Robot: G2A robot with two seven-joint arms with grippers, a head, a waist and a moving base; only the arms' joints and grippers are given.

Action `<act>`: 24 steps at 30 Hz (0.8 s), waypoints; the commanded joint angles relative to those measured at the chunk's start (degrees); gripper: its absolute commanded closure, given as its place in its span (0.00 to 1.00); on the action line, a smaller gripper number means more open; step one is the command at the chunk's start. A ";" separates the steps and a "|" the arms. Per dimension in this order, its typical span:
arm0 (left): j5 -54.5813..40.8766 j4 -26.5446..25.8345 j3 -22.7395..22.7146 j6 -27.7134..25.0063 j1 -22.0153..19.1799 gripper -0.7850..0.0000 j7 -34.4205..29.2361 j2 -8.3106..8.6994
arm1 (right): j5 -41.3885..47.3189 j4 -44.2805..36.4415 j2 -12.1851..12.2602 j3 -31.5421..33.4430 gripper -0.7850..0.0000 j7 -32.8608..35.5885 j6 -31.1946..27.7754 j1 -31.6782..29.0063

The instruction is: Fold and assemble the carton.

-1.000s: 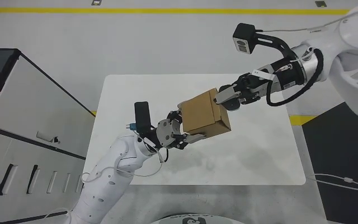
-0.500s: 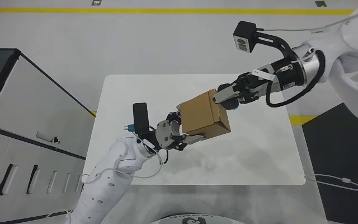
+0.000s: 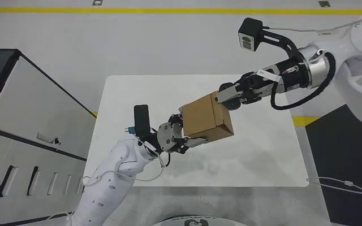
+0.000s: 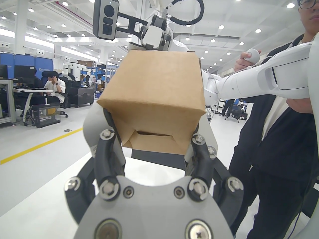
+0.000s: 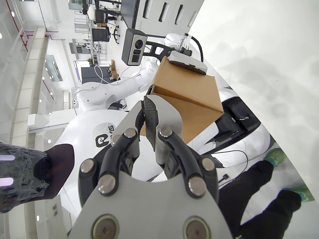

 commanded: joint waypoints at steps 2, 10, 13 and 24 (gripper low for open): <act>-0.15 -0.08 -0.01 0.00 0.09 1.00 0.02 0.02 | 0.26 -0.27 0.01 0.68 1.00 -0.30 -0.63 -0.50; -1.21 0.04 0.10 -0.34 0.21 1.00 0.42 0.04 | 0.39 -0.85 0.11 2.39 1.00 -1.00 -1.07 -1.92; -1.39 0.17 0.21 -0.38 0.08 1.00 0.39 0.03 | 0.53 -0.89 0.10 2.86 1.00 -1.38 -1.18 -2.55; -0.90 0.20 0.14 -0.06 -0.05 1.00 0.06 0.07 | -1.39 -1.35 -0.11 3.50 1.00 0.26 -0.35 -3.00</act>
